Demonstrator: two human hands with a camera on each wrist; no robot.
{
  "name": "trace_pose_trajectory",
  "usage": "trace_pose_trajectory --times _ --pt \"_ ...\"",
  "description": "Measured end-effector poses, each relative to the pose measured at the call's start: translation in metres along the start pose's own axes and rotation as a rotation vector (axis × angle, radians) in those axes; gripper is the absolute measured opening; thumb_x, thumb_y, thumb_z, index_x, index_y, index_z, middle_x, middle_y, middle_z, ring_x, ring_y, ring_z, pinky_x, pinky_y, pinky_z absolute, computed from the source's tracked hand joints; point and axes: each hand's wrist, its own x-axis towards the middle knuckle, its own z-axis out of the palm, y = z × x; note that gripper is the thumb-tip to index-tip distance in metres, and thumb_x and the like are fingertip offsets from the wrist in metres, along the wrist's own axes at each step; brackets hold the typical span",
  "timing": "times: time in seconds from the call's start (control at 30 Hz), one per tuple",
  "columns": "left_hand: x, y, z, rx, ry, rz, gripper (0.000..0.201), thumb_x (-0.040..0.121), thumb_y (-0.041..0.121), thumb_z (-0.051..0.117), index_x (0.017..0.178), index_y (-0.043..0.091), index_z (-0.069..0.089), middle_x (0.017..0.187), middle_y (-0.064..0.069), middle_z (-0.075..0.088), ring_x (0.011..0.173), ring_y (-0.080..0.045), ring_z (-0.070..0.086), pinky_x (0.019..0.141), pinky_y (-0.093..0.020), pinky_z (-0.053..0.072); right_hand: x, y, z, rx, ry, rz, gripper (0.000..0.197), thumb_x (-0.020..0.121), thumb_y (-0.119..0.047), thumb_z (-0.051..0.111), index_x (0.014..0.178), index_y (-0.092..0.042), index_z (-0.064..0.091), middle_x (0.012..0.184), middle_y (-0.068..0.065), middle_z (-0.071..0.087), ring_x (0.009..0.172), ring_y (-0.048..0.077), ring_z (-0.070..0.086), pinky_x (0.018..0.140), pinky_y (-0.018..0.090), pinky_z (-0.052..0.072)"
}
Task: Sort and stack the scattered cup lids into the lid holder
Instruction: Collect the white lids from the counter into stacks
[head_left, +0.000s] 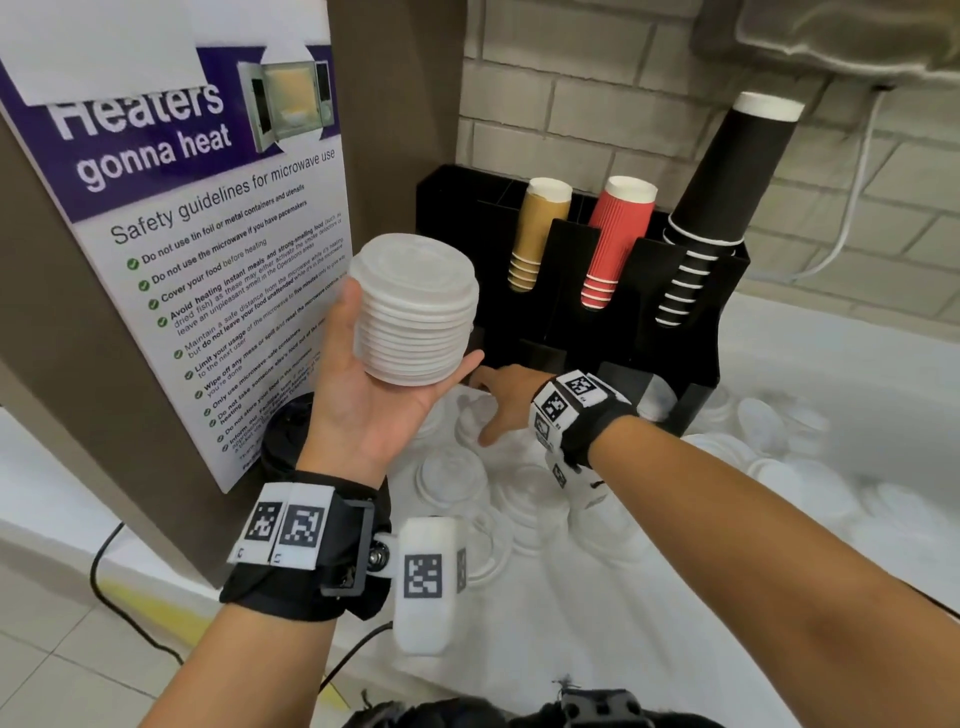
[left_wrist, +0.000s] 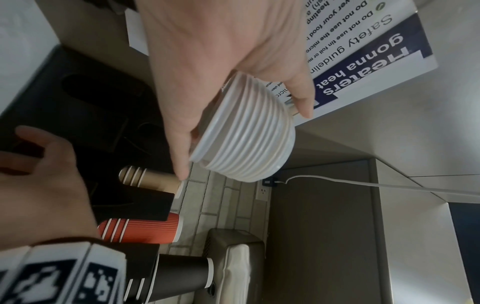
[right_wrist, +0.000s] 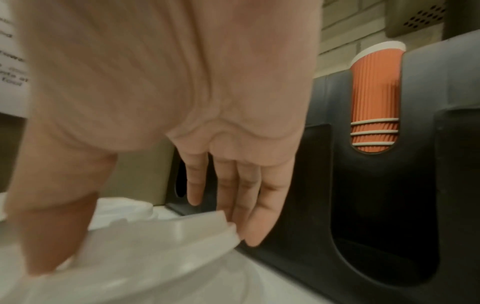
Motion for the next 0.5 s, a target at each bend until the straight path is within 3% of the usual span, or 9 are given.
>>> trace_pose_trajectory --times 0.13,0.23,0.37,0.5 --pt "-0.001 -0.005 0.001 -0.009 -0.004 0.000 0.100 0.041 0.043 0.096 0.130 0.019 0.057 0.135 -0.017 0.059 0.128 -0.039 0.053 0.095 -0.056 0.050 -0.020 0.016 -0.015 0.216 0.149 -0.045 0.078 0.077 -0.032 0.076 0.141 -0.021 0.034 0.135 0.008 0.048 0.116 0.021 0.050 0.093 0.029 0.044" --pt "-0.001 -0.009 0.003 -0.016 0.026 0.011 0.105 0.038 0.042 0.096 0.131 0.017 0.055 0.134 -0.017 0.060 0.126 -0.039 0.054 0.096 -0.055 0.050 -0.038 0.025 -0.015 0.329 0.234 -0.052 0.074 0.078 -0.034 0.075 0.140 -0.023 0.037 0.133 0.007 0.049 0.115 0.019 0.050 0.095 0.030 0.044" --pt "-0.001 -0.015 0.006 -0.024 0.042 0.004 0.111 0.038 0.041 0.097 0.136 0.017 0.052 0.134 -0.019 0.059 0.123 -0.041 0.056 0.095 -0.056 0.051 -0.035 0.020 0.001 0.381 0.178 -0.025 0.077 0.081 -0.045 0.070 0.145 -0.018 0.035 0.140 0.008 0.046 0.125 0.019 0.048 0.101 0.028 0.041" --pt "-0.001 -0.017 0.005 -0.028 0.026 -0.017 0.113 0.036 0.041 0.098 0.136 0.018 0.051 0.136 -0.018 0.058 0.123 -0.041 0.056 0.095 -0.057 0.050 -0.022 0.019 0.010 0.100 0.033 0.032 0.086 0.079 -0.035 0.076 0.148 -0.017 0.028 0.146 0.008 0.039 0.133 0.023 0.039 0.107 0.032 0.036"
